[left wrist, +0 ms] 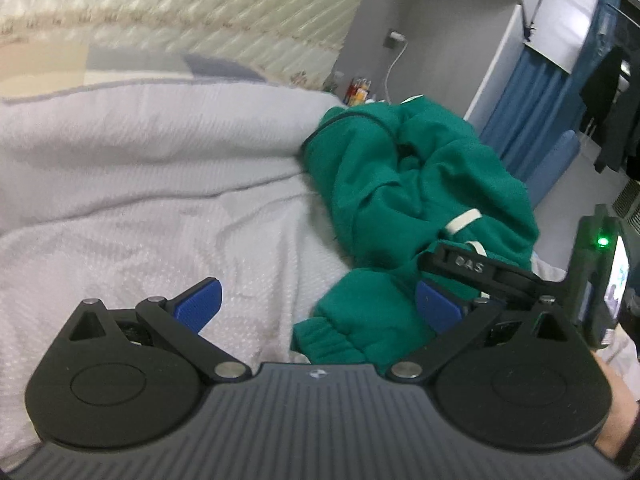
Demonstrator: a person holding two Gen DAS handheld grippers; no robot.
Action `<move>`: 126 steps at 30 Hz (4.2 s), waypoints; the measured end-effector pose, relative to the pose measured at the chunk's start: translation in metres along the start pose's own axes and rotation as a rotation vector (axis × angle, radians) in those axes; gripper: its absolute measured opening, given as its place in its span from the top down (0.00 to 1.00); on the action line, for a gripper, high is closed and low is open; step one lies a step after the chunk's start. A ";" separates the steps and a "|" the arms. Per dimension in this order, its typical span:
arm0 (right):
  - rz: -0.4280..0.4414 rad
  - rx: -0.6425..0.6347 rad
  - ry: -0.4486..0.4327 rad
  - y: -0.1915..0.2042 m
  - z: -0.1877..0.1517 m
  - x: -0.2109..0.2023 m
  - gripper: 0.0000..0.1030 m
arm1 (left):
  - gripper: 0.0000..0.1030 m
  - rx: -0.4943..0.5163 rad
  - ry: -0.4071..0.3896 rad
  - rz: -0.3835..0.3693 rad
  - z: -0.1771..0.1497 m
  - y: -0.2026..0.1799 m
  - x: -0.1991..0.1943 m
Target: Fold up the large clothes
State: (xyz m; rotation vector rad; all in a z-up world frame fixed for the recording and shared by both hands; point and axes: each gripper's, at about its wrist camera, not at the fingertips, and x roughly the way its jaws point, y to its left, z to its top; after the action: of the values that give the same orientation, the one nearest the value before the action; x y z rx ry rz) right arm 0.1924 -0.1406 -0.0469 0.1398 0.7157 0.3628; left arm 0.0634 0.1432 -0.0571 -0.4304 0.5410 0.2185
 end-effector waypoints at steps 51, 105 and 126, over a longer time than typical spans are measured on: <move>-0.500 0.584 -0.212 -0.362 -0.025 -0.302 0.84 | 0.00 0.205 0.001 -0.142 -0.052 -0.103 -0.058; 0.014 0.541 -0.490 -0.289 -0.034 -0.279 0.13 | 0.95 0.115 -0.051 -0.823 0.032 -0.226 -0.125; 0.170 0.597 -0.148 -0.253 -0.037 -0.257 0.17 | 0.46 0.118 0.243 -0.629 -0.114 -0.076 -0.235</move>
State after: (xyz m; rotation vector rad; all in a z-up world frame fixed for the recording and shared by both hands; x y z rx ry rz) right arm 0.0594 -0.4703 0.0208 0.7886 0.6498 0.2881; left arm -0.1612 0.0033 0.0074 -0.4952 0.6256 -0.4731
